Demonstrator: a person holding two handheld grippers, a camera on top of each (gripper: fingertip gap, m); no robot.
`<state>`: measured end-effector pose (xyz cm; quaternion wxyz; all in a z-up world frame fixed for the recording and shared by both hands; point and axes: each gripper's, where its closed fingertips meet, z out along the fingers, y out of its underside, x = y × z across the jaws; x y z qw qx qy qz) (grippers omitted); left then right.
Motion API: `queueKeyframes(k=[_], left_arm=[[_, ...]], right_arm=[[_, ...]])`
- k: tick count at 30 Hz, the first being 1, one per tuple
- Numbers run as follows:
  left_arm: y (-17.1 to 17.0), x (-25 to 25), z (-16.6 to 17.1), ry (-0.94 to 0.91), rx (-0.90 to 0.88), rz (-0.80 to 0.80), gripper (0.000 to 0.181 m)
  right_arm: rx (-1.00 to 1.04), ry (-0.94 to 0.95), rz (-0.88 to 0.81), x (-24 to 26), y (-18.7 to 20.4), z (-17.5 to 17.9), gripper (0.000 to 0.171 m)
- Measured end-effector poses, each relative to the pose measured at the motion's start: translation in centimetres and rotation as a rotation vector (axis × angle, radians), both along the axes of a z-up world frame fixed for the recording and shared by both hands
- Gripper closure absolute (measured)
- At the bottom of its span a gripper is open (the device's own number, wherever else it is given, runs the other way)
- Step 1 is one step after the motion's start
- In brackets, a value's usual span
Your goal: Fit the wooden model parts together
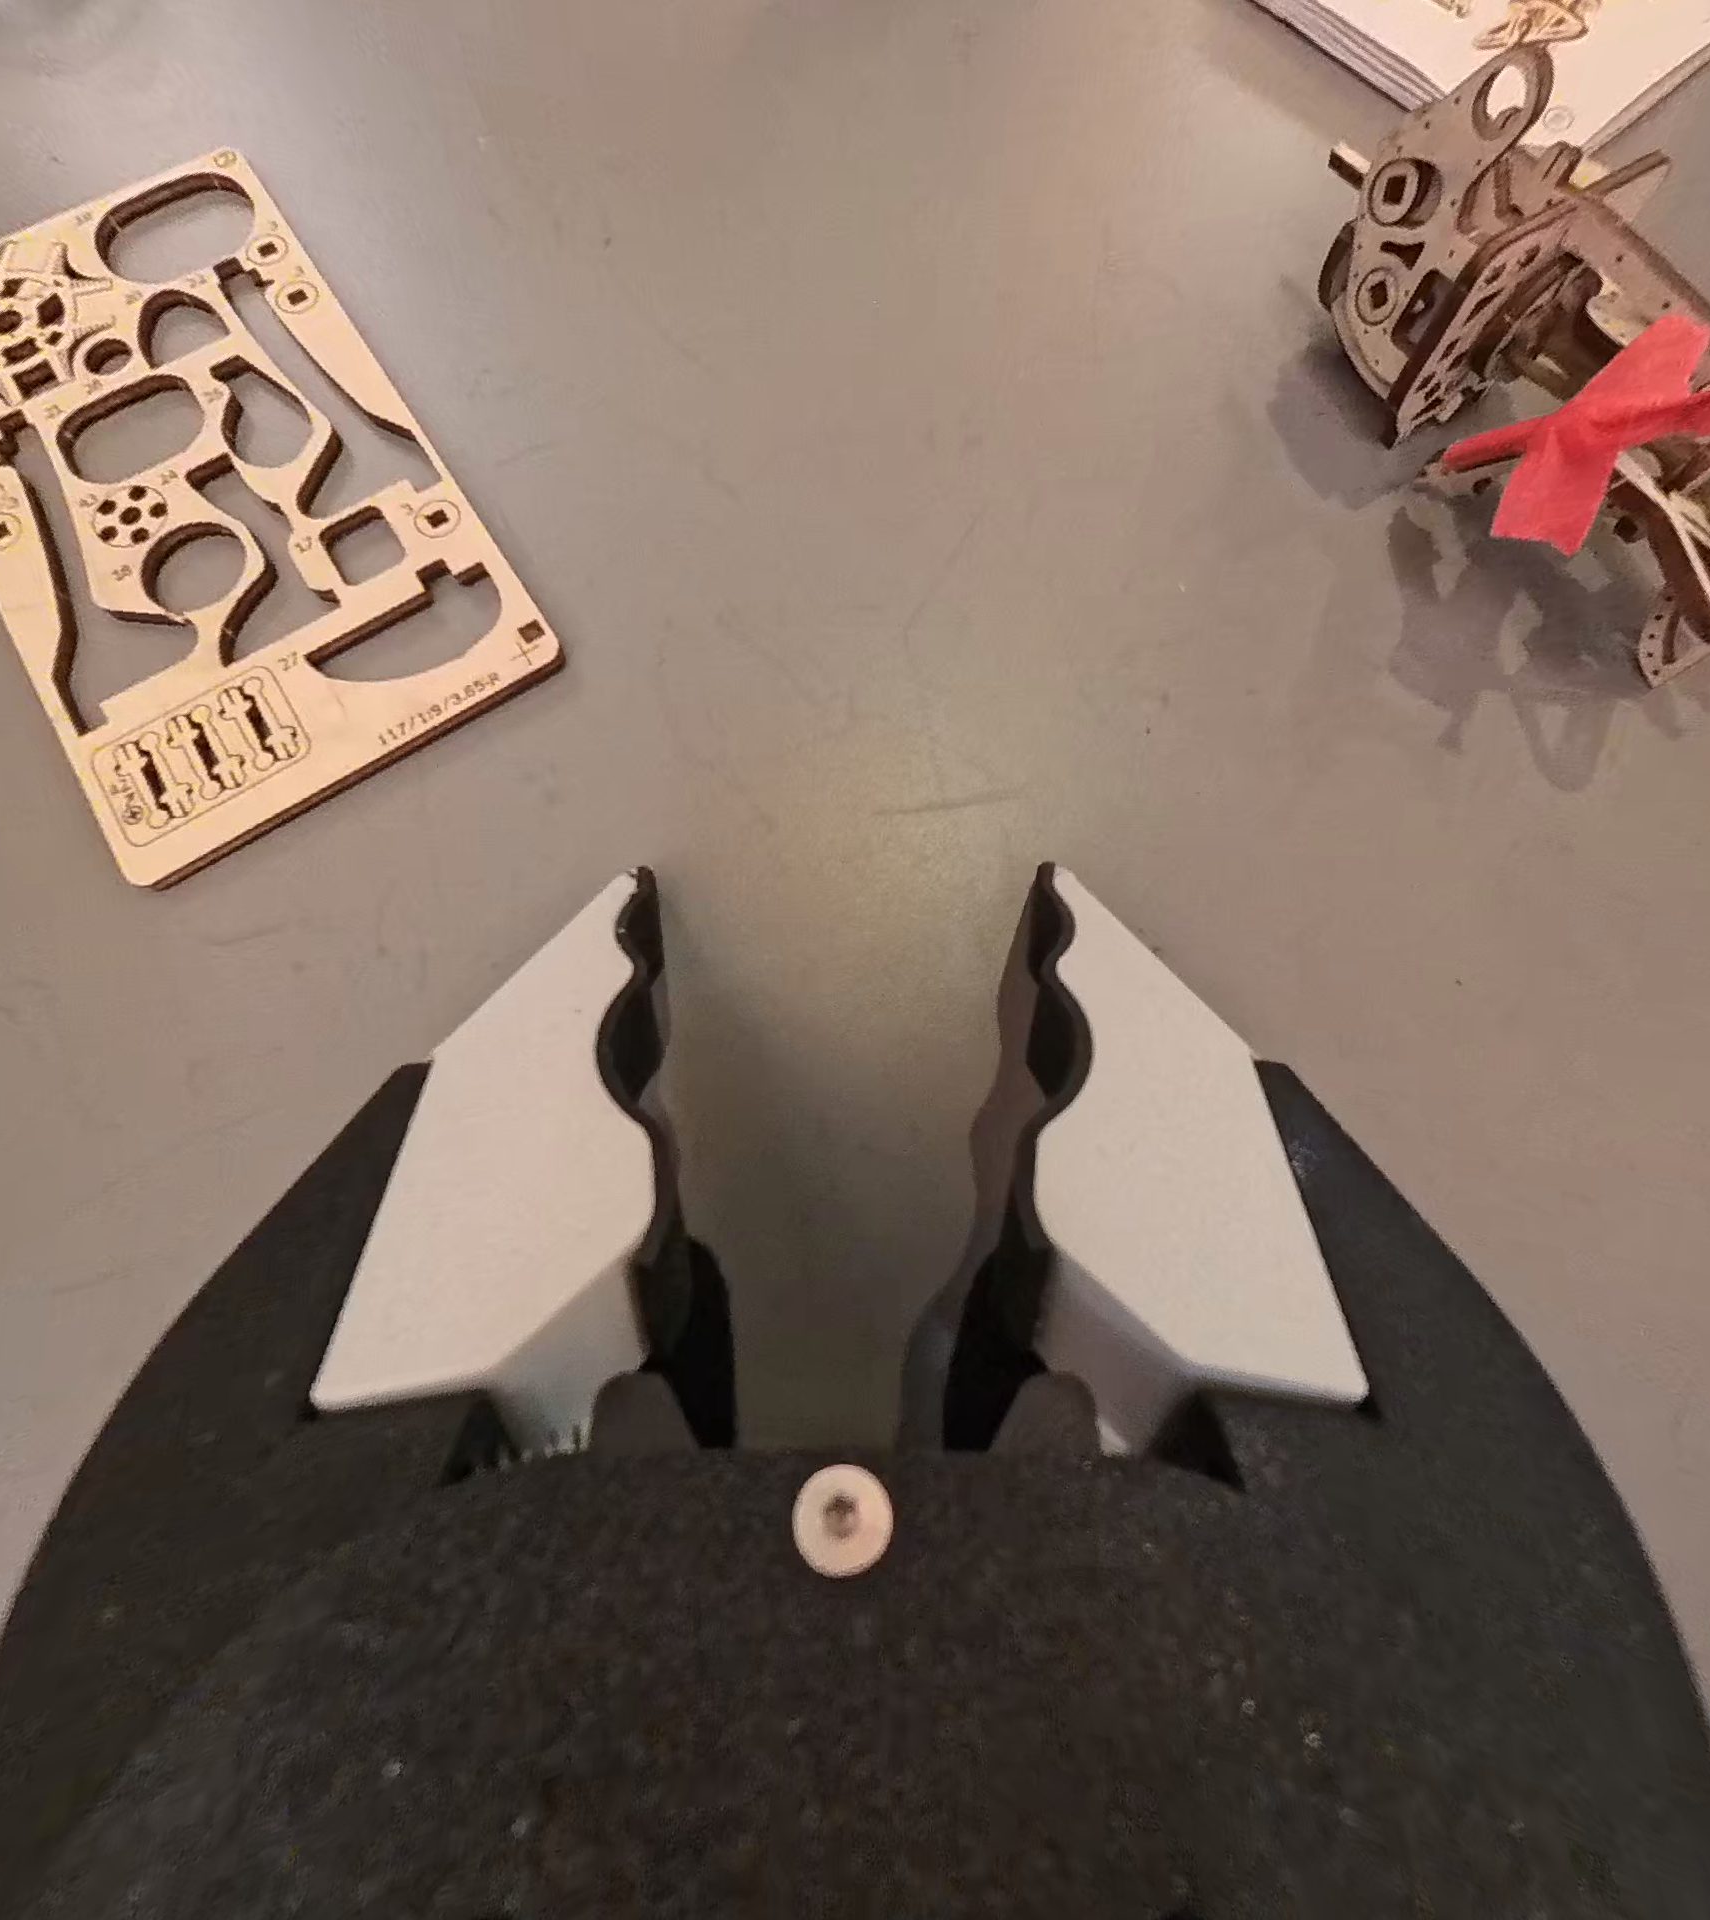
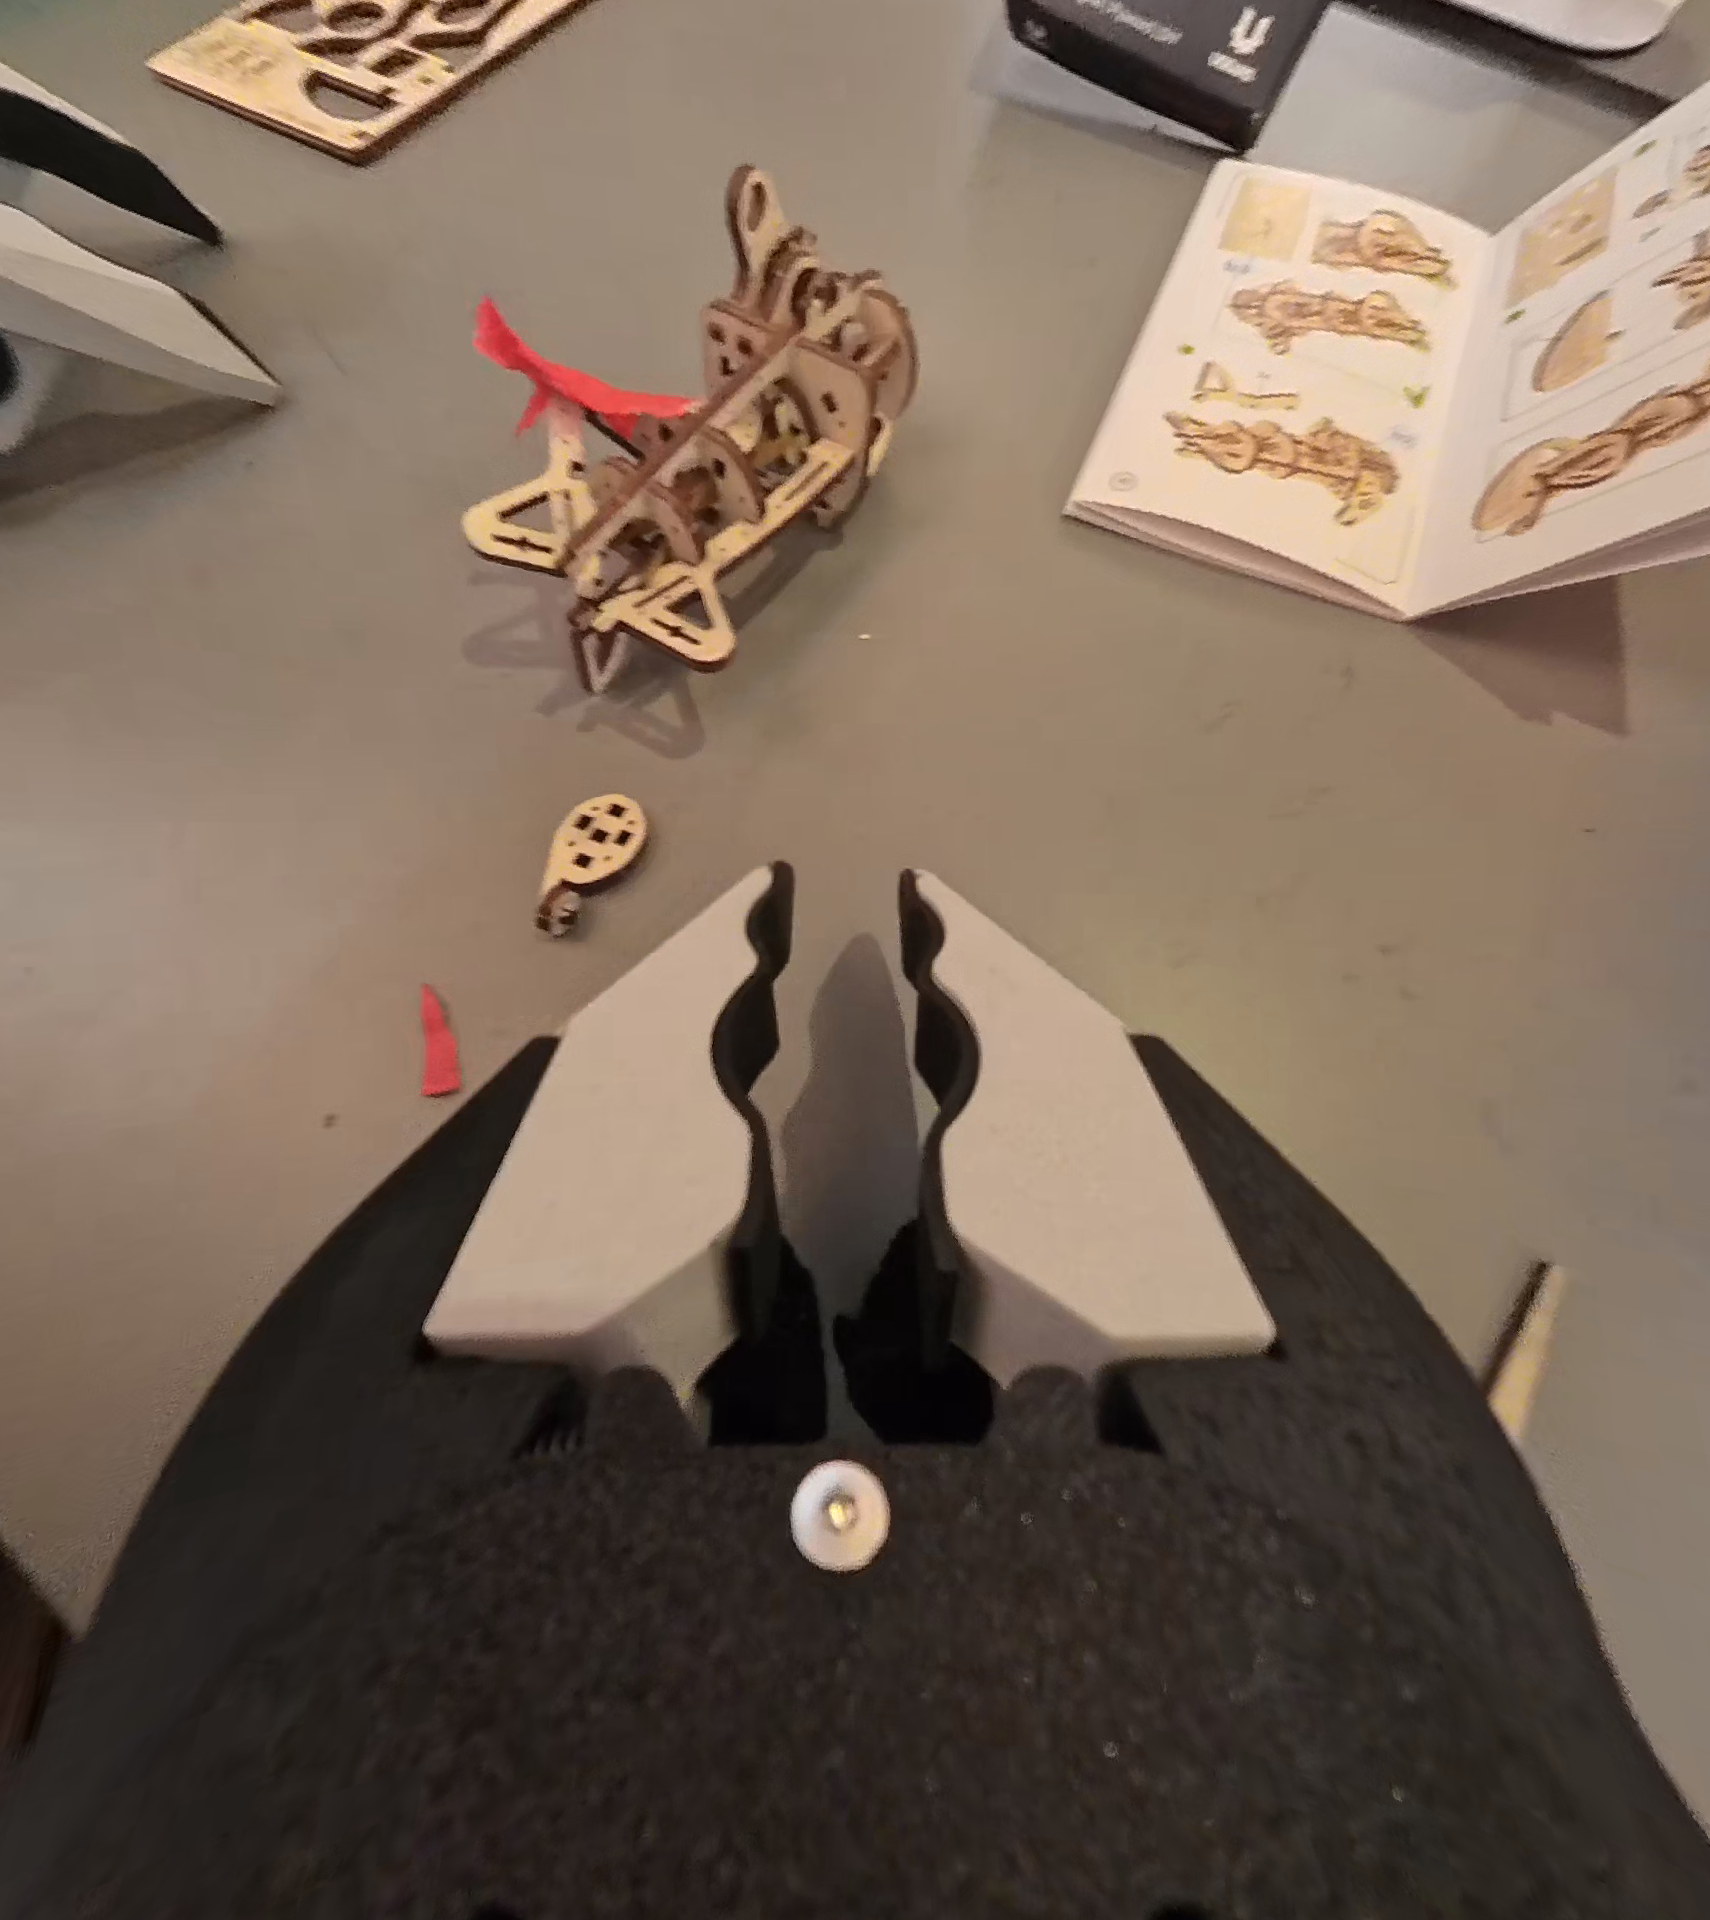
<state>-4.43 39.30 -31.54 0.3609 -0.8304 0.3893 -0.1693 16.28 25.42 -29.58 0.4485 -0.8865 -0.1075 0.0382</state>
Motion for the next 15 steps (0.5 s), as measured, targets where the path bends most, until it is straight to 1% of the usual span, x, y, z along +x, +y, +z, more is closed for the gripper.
queueKeyframes(k=[3, 7, 9, 15], left_arm=[[0.0, 0.0, 0.0, 0.0, 0.001, 0.0, 0.112], [0.1, 0.0, 0.0, 0.0, 0.001, 0.001, 0.112], [0.1, 0.0, 0.0, 0.0, 0.001, 0.002, 0.113], [0.1, 0.0, 0.0, 0.0, 0.003, 0.002, 0.113]], right_arm=[[0.002, -0.05, -0.037, 1.1, 0.2, -0.6, 0.15], [-0.038, -0.065, -0.073, 1.7, 0.2, -1.3, 0.145], [-0.059, -0.072, -0.085, 1.9, 0.3, -1.7, 0.14], [-0.056, -0.082, -0.121, 2.5, 0.4, -1.6, 0.131]])
